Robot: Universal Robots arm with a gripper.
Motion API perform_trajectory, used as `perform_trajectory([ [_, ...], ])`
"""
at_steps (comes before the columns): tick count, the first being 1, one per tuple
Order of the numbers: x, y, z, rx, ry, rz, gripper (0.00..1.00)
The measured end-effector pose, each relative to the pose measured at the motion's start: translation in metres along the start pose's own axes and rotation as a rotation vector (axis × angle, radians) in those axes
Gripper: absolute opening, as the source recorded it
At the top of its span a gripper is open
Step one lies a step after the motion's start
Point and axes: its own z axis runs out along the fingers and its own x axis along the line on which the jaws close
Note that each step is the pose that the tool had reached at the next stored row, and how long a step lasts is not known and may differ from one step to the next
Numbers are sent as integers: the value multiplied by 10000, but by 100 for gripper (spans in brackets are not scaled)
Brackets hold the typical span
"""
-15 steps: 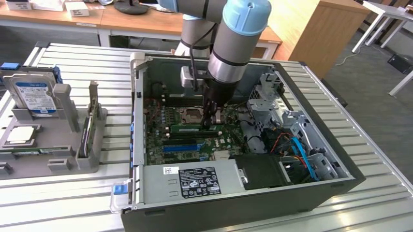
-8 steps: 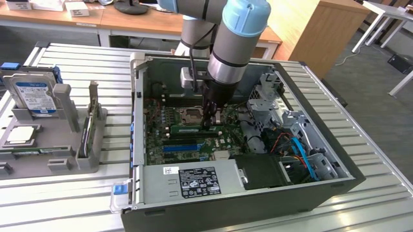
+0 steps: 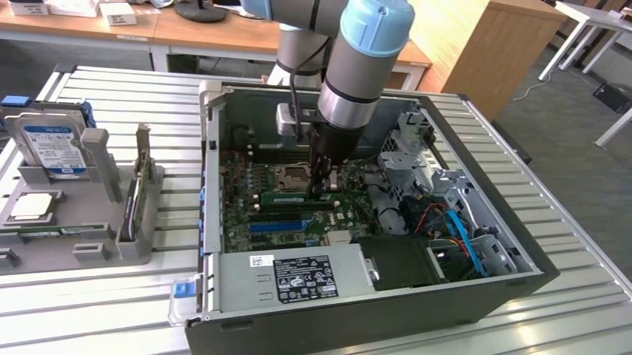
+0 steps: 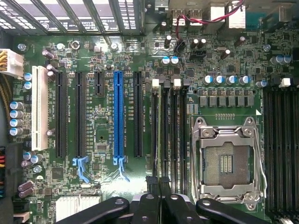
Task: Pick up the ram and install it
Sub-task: 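Insert the ram into the slot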
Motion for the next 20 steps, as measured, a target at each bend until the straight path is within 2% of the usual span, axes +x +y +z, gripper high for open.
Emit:
perform_trajectory([
  [20,-7,5,25,1,-2,-1,12],
])
